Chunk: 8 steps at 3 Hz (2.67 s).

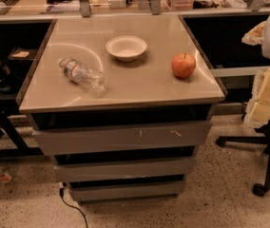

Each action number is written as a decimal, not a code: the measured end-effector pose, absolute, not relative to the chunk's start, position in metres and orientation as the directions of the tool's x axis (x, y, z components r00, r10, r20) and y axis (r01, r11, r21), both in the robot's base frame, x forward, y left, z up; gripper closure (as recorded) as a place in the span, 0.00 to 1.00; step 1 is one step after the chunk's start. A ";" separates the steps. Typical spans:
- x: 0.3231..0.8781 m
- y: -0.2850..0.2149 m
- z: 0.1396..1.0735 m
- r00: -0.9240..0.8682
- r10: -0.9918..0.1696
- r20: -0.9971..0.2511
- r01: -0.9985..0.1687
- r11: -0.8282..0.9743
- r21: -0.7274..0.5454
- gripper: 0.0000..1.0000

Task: Open middle drawer

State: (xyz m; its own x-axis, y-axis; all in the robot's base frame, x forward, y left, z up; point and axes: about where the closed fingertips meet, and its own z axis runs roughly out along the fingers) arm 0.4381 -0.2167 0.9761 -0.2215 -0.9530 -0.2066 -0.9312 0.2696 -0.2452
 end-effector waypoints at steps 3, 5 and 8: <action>0.427 -0.216 0.929 -0.274 -0.928 -0.252 -0.928 0.323 -0.183 0.00; 0.416 -0.215 0.875 -0.318 -0.912 -0.257 -0.927 0.356 -0.115 0.00; 0.357 -0.149 0.696 -0.329 -0.901 -0.282 -0.944 0.309 0.116 0.00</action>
Offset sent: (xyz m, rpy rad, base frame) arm -0.0093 -0.0035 -0.0344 0.0515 0.0480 -0.0204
